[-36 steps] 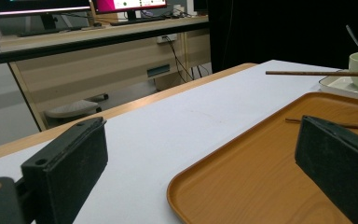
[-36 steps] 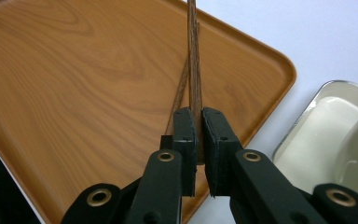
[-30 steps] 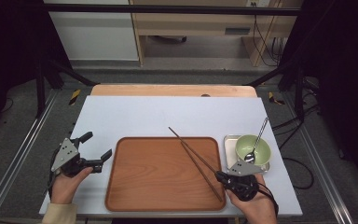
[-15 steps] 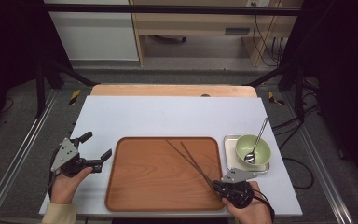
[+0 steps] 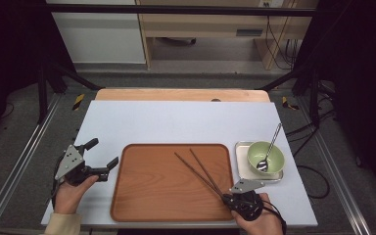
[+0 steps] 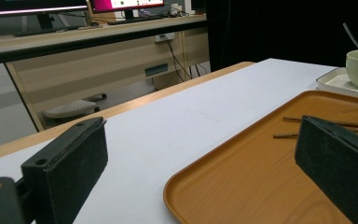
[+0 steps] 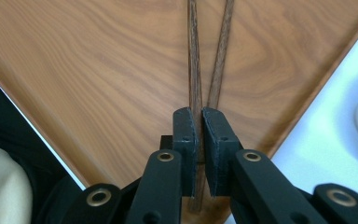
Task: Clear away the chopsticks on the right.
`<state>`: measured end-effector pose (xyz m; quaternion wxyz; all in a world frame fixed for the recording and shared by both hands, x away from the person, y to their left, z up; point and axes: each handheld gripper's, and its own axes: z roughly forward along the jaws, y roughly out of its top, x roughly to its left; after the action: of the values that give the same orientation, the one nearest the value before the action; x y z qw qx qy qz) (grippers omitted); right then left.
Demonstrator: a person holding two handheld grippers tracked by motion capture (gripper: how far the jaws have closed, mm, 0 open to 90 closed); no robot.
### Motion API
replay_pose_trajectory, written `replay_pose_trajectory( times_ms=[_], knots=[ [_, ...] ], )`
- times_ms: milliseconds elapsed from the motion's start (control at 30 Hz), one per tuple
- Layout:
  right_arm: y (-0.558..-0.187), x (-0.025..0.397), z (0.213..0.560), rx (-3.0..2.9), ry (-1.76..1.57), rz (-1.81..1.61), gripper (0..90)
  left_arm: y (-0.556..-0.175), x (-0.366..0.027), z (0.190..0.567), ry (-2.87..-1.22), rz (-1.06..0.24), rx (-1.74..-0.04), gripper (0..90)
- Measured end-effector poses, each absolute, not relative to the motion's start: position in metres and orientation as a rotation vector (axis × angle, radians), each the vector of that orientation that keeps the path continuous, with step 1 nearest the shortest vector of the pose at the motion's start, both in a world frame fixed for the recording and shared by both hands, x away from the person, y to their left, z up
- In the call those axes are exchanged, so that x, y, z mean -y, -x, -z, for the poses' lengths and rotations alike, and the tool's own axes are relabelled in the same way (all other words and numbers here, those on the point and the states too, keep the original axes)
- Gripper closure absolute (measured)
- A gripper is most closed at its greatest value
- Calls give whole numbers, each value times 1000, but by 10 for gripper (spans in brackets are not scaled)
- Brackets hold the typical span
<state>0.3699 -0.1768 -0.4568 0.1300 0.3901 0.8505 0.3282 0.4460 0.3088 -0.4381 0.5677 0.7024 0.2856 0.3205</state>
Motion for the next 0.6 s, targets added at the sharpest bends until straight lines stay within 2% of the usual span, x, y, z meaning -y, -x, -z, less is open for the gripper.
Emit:
replay_pose_trajectory(
  times_ms=[300, 600],
  knots=[
    [-370, 173, 461, -2492, -1156, -931, 838, -446, -308, 438, -1650, -752, -666, 21],
    [-370, 173, 460, -2482, -1165, -974, 771, -446, -308, 437, -1651, -753, -665, 21]
  ],
)
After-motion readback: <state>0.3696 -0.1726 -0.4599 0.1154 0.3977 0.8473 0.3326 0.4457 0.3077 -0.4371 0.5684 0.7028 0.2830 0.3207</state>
